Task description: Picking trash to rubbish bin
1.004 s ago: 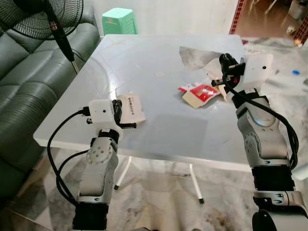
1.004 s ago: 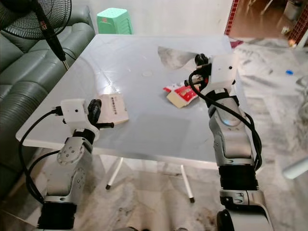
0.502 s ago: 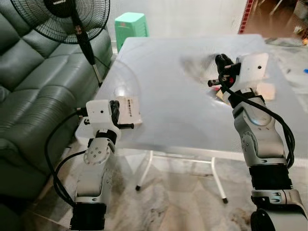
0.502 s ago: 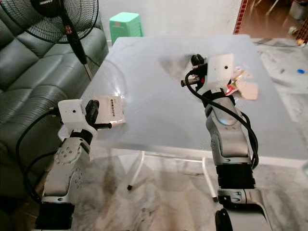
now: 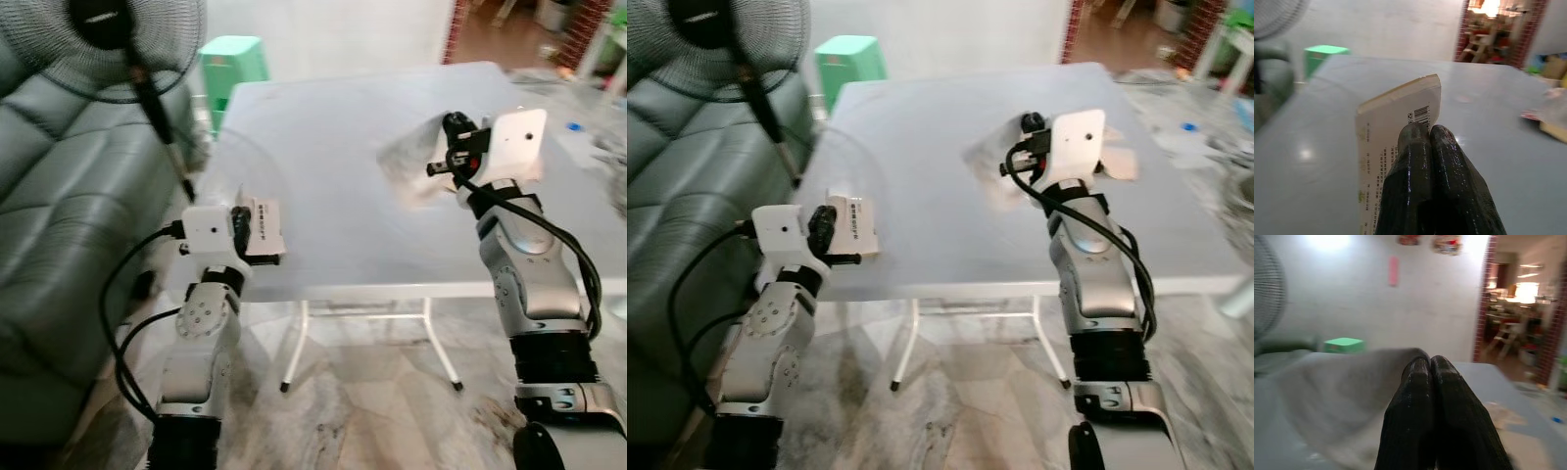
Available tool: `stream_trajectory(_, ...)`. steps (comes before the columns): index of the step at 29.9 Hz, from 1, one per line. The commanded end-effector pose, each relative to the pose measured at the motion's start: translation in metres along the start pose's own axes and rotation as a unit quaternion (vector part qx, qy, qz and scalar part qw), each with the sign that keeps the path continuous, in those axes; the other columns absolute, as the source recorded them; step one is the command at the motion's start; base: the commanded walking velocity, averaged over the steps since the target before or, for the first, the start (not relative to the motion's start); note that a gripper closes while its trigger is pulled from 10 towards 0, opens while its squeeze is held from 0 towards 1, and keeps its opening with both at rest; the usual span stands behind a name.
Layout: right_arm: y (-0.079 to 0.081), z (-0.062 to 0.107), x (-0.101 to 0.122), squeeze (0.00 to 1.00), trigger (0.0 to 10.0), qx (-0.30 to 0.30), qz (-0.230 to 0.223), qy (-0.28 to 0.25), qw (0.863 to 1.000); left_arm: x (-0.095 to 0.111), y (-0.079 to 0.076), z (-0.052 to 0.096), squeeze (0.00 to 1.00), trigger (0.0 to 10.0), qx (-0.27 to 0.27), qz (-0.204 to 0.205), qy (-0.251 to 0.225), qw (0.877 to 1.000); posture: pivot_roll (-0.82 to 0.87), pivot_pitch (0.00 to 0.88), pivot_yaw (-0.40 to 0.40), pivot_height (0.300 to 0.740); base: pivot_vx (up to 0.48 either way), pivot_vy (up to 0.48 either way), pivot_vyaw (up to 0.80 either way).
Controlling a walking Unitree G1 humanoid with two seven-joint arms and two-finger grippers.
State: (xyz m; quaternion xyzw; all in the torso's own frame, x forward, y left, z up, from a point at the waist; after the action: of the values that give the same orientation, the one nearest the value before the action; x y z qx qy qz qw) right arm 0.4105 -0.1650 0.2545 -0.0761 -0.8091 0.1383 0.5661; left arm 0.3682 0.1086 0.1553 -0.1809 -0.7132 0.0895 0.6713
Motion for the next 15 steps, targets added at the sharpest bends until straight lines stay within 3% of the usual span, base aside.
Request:
stream_trajectory(1,0.0037,-0.0016,0.0036,0.00,10.0,0.006,0.001,-0.002,1.000,0.0053,0.0033,-0.0008,0.00,10.0,0.004,0.003,-0.004,1.000,-0.04,0.043,0.064,0.740,0.000,0.000,-0.80)
stream_trajectory(15,0.0015,-0.0032,0.0063,0.00,10.0,0.003,0.005,-0.005,1.000,0.0036,-0.0002,-0.0024,0.00,10.0,-0.004,0.001,0.000,1.000,-0.05,0.034,0.064,0.740,0.000,0.000,-0.80)
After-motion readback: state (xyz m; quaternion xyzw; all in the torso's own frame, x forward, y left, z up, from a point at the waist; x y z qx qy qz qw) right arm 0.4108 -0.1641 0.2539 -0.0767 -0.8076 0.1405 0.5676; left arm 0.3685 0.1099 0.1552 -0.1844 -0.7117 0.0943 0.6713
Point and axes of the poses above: a point about 5 cm out from each wrist's last joint towards the gripper, its own z axis pointing back from the gripper into the wrist, its own x axis along the axis of the wrist's last joint, y = z × x, the point moved 6 cm from there along -z, pointing out of the wrist towards the gripper, and after that the axes turned 13 degrees about z, right-handed, at the moved point
